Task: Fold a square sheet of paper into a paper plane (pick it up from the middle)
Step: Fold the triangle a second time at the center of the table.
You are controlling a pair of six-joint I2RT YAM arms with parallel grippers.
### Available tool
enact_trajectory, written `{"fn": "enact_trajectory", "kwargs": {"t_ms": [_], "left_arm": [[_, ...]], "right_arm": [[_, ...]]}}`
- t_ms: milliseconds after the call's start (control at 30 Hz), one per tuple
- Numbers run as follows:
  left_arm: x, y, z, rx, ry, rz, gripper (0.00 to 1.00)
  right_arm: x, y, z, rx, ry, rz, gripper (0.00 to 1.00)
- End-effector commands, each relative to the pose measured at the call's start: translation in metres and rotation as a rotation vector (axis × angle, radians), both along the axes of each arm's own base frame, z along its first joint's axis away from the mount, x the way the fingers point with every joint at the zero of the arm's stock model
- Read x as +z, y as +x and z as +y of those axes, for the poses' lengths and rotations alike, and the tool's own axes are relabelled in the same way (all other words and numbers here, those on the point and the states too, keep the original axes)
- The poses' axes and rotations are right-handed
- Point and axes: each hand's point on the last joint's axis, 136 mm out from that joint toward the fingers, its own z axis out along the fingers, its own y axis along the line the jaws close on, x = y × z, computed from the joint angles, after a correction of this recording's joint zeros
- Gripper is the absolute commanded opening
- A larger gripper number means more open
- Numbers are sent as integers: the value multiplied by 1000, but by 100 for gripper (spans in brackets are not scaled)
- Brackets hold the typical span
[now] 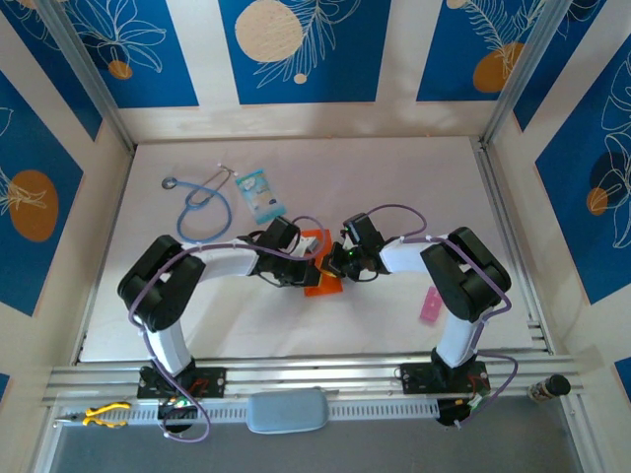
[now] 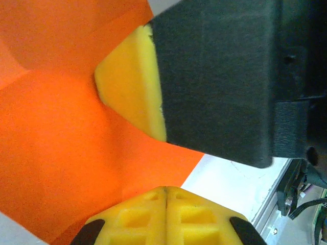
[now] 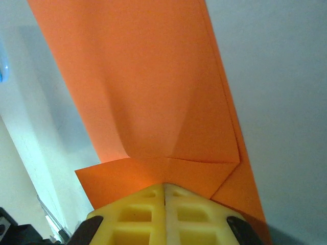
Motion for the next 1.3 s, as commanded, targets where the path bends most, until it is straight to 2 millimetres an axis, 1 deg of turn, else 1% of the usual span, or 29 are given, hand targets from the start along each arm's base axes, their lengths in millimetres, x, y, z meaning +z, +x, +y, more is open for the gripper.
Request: {"fn": "enact_trajectory", "kwargs": {"t_ms": [0, 200, 367, 500, 700, 900, 933, 1000, 1067, 1133, 1200, 1267], "left_arm": [[-11, -6, 3, -25, 44, 21, 2], [-22, -13, 13, -31, 89, 28, 2], [-28, -23, 20, -34, 101, 43, 2], [-30, -29, 26, -28, 107, 55, 2], [-29, -39, 35, -28, 113, 61, 3], [-20, -46, 40, -30, 109, 53, 3], [-16, -46, 40, -30, 99, 48, 3], [4, -43, 31, -40, 31, 23, 3], [22, -37, 24, -45, -11, -19, 4], [33, -28, 20, -39, -23, -55, 5], [34, -16, 16, -27, -19, -72, 5], [30, -9, 12, -25, -7, -61, 4]], "right_arm": [[-28, -22, -22, -28, -110, 104, 0], [-30, -23, -23, -28, -115, 107, 0], [-32, -24, -25, -29, -121, 113, 0], [-33, -25, -27, -30, -126, 116, 0], [-33, -25, -28, -30, -128, 115, 0], [-33, -25, -28, -30, -126, 115, 0], [-32, -24, -28, -31, -124, 114, 0], [-32, -25, -27, -28, -122, 116, 0], [-31, -25, -27, -27, -121, 113, 0], [-29, -24, -26, -26, -119, 110, 0], [-28, -24, -26, -24, -117, 110, 0], [-28, -24, -25, -23, -116, 112, 0]]}}
